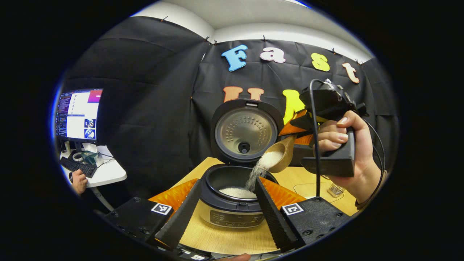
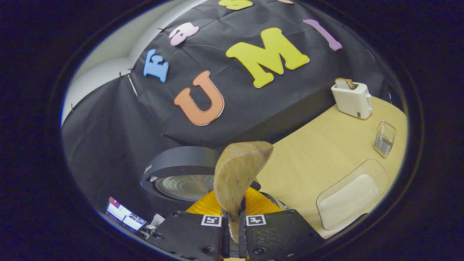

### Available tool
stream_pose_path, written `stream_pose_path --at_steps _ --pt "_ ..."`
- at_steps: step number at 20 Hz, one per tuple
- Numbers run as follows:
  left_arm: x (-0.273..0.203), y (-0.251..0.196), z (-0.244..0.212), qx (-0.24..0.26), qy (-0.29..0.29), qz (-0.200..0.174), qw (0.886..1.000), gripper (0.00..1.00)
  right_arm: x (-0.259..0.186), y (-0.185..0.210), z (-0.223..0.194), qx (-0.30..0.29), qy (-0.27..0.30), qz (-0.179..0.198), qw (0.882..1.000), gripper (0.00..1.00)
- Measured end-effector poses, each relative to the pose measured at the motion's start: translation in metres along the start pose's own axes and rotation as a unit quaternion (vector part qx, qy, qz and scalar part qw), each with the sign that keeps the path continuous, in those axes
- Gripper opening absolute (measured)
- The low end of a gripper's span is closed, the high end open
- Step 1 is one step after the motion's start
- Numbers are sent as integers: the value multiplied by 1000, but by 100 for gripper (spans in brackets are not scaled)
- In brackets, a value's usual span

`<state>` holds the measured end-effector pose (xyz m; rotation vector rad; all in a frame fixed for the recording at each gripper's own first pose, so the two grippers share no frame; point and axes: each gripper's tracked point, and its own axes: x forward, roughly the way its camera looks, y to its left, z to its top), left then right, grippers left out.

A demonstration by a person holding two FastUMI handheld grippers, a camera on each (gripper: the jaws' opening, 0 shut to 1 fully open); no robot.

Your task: Close the left gripper, press the button to open the rice cooker; take a wooden spoon from the chopstick holder with the right hand, scoop a spoonful of rice and pour it into the rice cooker, then put the wooden spoon back into the chopstick holder.

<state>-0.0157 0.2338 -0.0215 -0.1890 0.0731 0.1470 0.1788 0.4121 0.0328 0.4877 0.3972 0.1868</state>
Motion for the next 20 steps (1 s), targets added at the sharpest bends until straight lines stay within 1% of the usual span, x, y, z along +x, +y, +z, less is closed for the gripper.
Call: stream_pose_path --at_steps 4,10,11,12,13,18,20 --pt "0 12 -3 4 5 20 1000 94 7 10 -1 -58 -8 -10 998 10" --pt "-1 9 -2 6 6 25 1000 95 14 16 -8 -153 -11 -33 988 10" --pt "-2 11 -2 9 6 28 1000 95 14 17 -9 -171 -14 -39 984 10" --pt "-2 15 -3 10 6 34 999 94 13 15 -8 -184 -20 -48 981 7" --pt "-3 18 -3 11 7 38 999 94 14 14 -10 -201 -25 -57 978 10" --pt "0 25 -8 10 15 51 999 95 11 24 -19 -291 -28 -68 954 10" --pt "-2 27 -9 17 19 58 998 95 8 24 -21 -308 -36 -76 948 10"
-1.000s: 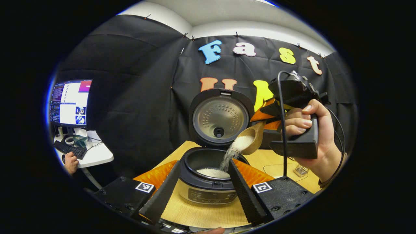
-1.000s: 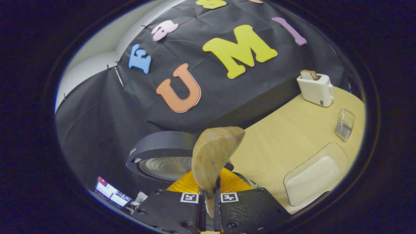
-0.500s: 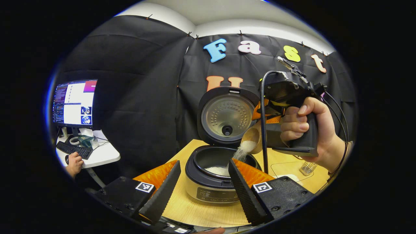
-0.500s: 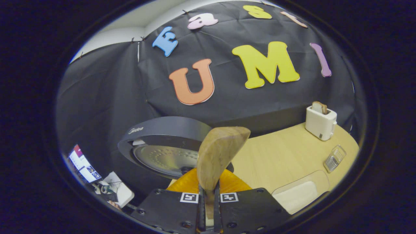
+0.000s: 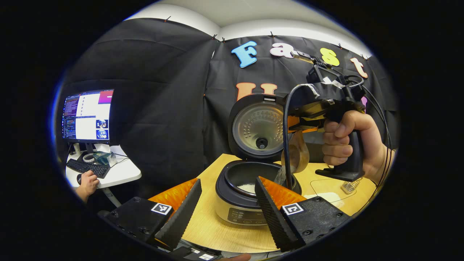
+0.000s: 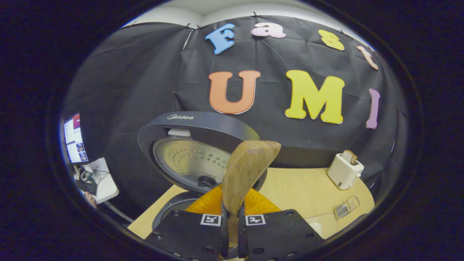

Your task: Close the left gripper, press the button to open the rice cooker; take a wooden spoon from the chopstick holder with the right hand, scoop a spoonful of rice and pour it into the rice cooker, then put the wooden spoon back into the chopstick holder.

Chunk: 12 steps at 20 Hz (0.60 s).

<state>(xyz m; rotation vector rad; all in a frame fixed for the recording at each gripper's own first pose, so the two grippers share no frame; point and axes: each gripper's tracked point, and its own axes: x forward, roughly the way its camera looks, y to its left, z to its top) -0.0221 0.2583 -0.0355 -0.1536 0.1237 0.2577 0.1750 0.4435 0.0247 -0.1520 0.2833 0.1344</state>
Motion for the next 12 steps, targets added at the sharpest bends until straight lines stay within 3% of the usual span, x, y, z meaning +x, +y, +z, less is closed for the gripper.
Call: stream_pose_path --at_steps 6,12 --pt "2 2 0 8 1 6 1000 94 -1 16 2 -78 -11 -4 997 10" --pt "6 7 -6 8 11 20 1000 95 3 21 -15 -158 17 -7 987 9"
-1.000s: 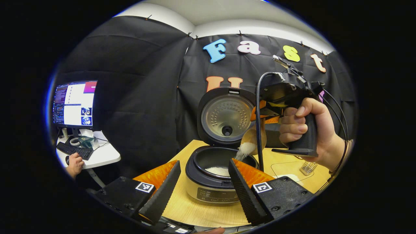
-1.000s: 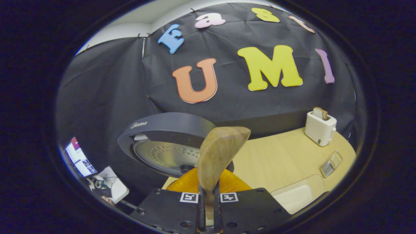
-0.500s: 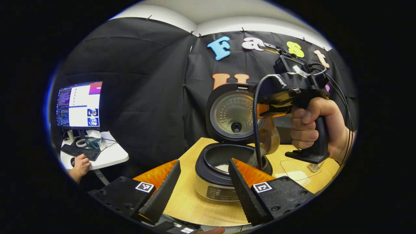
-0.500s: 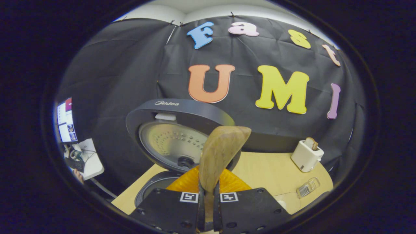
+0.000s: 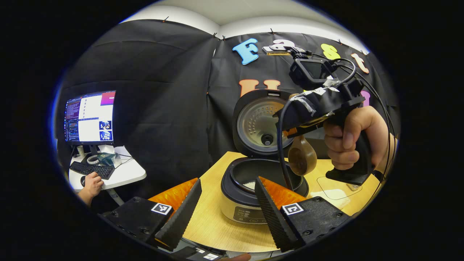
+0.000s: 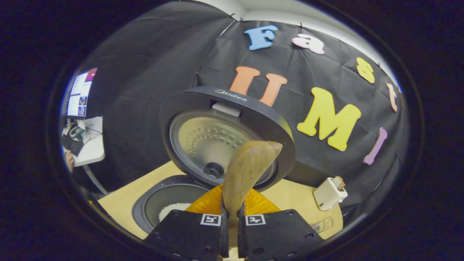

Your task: Close the left gripper, press the button to open the rice cooker; take a wooden spoon from the chopstick holder with the right hand, scoop a spoonful of rice and pour it into the rice cooker, then put the wooden spoon back into the chopstick holder.

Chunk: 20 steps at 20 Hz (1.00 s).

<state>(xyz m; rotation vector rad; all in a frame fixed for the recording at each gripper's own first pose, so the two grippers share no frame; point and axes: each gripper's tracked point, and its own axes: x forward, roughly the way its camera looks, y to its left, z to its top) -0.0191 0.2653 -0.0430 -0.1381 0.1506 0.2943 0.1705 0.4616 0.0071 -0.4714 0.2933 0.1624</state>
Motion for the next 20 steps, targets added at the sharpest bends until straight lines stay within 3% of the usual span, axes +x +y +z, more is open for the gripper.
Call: stream_pose_path --at_steps 6,12,13,15,16,20 --pt "1 -12 6 1 -8 -6 1000 95 -10 -27 0 -3 -9 -10 1000 10" --pt "-5 -39 17 2 -26 -34 999 94 -26 -93 -9 33 -14 -25 999 10" --pt "-5 -43 18 5 -28 -39 999 84 -30 -106 -12 39 -16 -30 999 10" --pt "-8 -54 22 11 -30 -45 998 84 -32 -130 -20 53 -13 -37 998 10" --pt "-8 -58 22 12 -31 -48 998 94 -33 -142 -25 61 -9 -38 997 10" --pt "-14 -74 26 22 -34 -54 998 95 -40 -197 -41 87 -7 -62 994 9"
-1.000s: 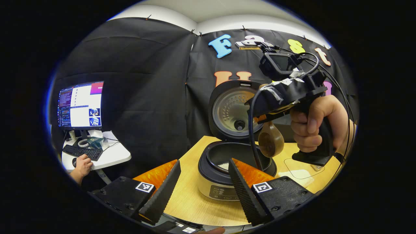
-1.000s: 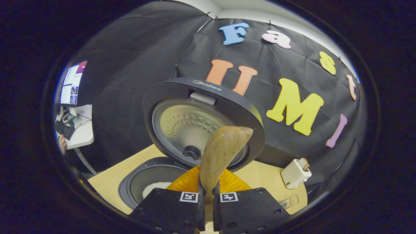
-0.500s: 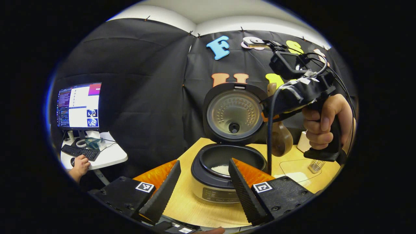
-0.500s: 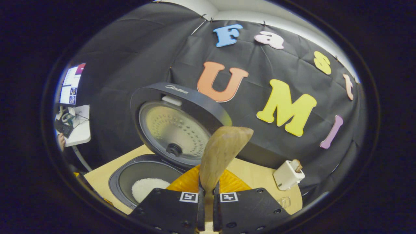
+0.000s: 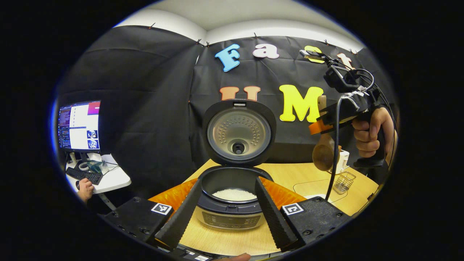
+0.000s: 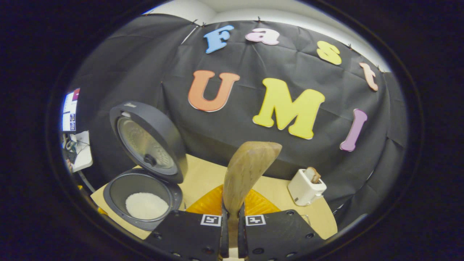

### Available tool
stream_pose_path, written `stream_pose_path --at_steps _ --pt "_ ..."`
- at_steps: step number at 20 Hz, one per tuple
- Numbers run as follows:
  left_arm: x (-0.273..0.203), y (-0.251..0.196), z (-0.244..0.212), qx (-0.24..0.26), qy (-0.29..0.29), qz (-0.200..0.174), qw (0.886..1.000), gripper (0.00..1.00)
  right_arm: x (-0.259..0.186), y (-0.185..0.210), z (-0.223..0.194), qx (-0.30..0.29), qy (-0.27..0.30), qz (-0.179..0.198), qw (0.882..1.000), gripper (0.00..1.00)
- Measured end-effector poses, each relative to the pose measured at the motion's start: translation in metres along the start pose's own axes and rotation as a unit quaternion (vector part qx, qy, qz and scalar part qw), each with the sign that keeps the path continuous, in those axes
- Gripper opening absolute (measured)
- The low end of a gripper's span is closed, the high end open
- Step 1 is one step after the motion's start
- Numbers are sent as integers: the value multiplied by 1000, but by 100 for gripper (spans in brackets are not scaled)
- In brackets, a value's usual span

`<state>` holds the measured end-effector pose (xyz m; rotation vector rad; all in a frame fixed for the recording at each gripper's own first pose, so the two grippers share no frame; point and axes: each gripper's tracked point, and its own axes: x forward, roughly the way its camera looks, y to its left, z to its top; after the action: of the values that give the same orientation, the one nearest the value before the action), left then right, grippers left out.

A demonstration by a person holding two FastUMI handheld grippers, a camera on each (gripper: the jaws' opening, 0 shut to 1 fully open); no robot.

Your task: Close the left gripper, press the button to open the rice cooker; take a wooden spoon from the chopstick holder with the right hand, scoop a spoonful of rice and pour it into the rice cooker, then put the wooden spoon back into the chopstick holder.

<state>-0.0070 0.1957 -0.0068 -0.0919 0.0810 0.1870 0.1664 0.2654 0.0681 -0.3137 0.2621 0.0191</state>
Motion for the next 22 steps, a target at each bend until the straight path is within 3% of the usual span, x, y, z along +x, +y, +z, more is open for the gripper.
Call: stream_pose_path --at_steps 9,15,22 --pt "-6 -49 12 21 -15 -37 999 94 21 -122 -44 71 39 -59 995 10" --pt "-8 -55 14 38 -24 -33 998 94 53 -198 -82 127 69 -99 985 10" --pt "-2 -73 6 58 -11 -48 997 94 94 -271 -117 139 42 -147 978 11"
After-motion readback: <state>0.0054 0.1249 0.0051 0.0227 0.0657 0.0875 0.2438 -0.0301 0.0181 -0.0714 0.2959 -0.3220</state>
